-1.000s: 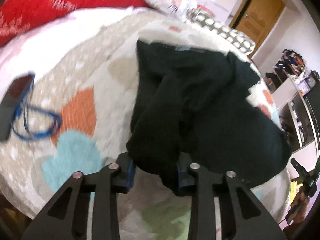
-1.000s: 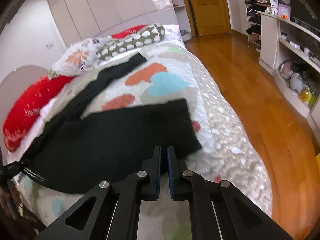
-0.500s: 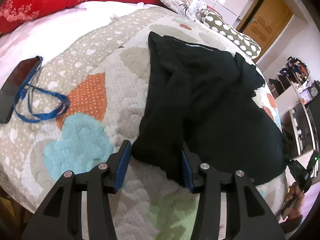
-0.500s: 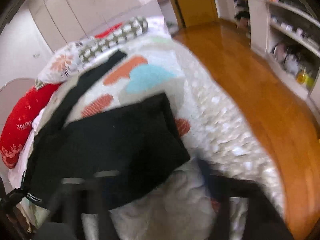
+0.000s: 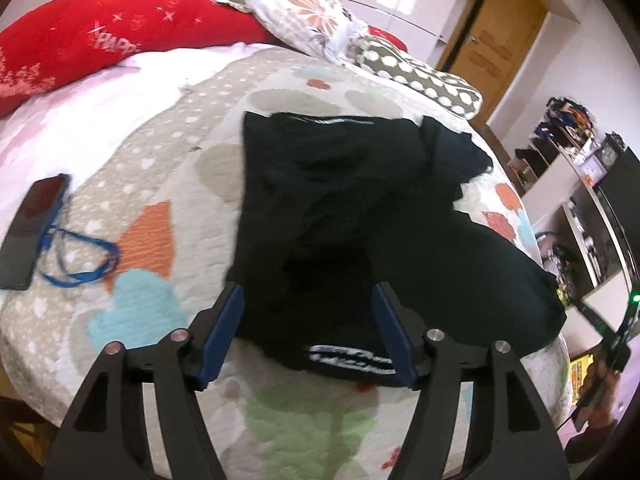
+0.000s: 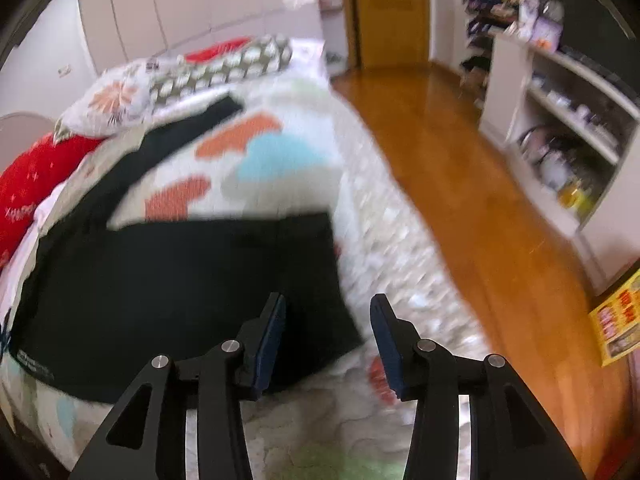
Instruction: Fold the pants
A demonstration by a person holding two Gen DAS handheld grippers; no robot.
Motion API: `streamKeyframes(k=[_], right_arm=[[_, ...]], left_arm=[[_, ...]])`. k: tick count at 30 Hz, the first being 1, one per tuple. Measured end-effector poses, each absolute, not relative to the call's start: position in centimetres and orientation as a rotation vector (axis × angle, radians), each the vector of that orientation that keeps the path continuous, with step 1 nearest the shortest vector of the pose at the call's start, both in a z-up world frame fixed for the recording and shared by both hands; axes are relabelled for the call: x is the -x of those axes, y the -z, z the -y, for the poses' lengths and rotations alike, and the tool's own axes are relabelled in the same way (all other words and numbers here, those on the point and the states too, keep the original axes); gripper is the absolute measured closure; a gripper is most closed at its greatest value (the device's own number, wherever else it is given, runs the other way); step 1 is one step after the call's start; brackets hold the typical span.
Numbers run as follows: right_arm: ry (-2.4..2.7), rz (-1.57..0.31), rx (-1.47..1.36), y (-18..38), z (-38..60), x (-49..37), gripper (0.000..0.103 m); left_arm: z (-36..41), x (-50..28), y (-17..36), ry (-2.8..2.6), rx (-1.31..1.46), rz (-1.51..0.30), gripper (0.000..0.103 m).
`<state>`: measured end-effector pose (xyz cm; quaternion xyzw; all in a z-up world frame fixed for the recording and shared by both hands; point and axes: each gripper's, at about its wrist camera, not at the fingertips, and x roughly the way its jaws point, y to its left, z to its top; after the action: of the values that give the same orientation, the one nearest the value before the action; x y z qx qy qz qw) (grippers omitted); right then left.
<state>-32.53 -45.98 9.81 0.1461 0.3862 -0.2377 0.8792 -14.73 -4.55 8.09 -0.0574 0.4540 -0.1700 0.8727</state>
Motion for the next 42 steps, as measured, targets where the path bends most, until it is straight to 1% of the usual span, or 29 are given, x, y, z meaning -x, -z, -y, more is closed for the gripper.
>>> streamKeyframes(k=[3,7,9,10,12,13,14,16,19,21,24,26,28,30,32,35,37,38,42], right_arm=[[0.392,-0.742,-0.323,-11.8,44.9,32.1,0.056],[0.189,-0.768,-0.339,-11.1,42.1,29.3,0.055],[0.122,-0.792,-0.335,-10.0,40.6,27.9,0.056],[0.096,-0.811,-0.323,-9.2,39.8,26.9,0.056],[0.064,-0.86,-0.308,-7.6,38.7,25.5,0.056],[0.06,-0.903,-0.3,-6.3,38.3,24.7,0.056],[0.064,-0.938,-0.287,-5.4,38.0,24.2,0.055],[0.071,-0.937,-0.243,-5.1,37.3,24.4,0.055],[0.056,-0.93,-0.244,-6.0,37.4,24.4,0.052],[0.054,-0.911,-0.241,-6.8,37.8,24.0,0.047],[0.036,-0.899,-0.229,-7.7,37.8,21.8,0.045],[0.019,-0.885,-0.202,-8.5,37.5,19.6,0.045],[0.002,-0.868,-0.177,-9.3,37.3,17.2,0.039],[-0.015,-0.847,-0.155,-10.2,37.2,14.3,0.031],[-0.028,-0.832,-0.12,-11.1,37.1,10.9,0.028],[-0.04,-0.818,-0.038,-12.3,36.8,5.3,0.026],[-0.058,-0.812,0.011,-12.6,36.6,1.7,0.023],[-0.071,-0.818,0.036,-12.5,36.5,0.1,0.021],[-0.112,-0.874,0.146,-11.0,36.2,-7.0,0.021]], left_arm=[[5.8,14.3,-7.2,0.371,0.105,-0.963,0.037],[6.6,14.0,-5.5,0.355,0.079,-0.984,0.037],[6.7,14.0,-4.8,0.353,0.072,-0.979,0.032],[6.8,14.0,-4.4,0.355,0.066,-0.975,0.028],[7.1,13.8,-3.7,0.357,0.053,-0.978,0.025],[7.3,13.8,-3.6,0.358,0.041,-0.974,0.022],[7.5,13.8,-3.6,0.36,0.031,-0.974,0.02],[7.7,13.8,-4.2,0.362,0.018,-0.982,0.02],[7.3,13.4,-5.4,0.374,0.039,-0.973,0.02],[7.1,12.7,-6.2,0.374,0.038,-0.957,0.02],[6.8,10.7,-7.2,0.358,0.044,-0.945,0.02],[6.7,8.7,-7.5,0.372,0.059,-0.955,0.018],[6.8,6.4,-7.5,0.378,0.062,-0.972,0.018],[7.3,4.3,-7.4,0.41,0.054,-0.986,0.017],[7.8,1.8,-7.3,0.42,0.032,-1.005,0.017],[8.4,-1.6,-7.1,0.429,-0.01,-1.006,0.017],[8.8,-3.8,-7.1,0.466,-0.022,-1.001,0.017],[8.9,-4.9,-7.0,0.484,-0.024,-1.003,0.017],[9.9,-8.7,-6.3,0.535,-0.055,-1.015,0.017]])
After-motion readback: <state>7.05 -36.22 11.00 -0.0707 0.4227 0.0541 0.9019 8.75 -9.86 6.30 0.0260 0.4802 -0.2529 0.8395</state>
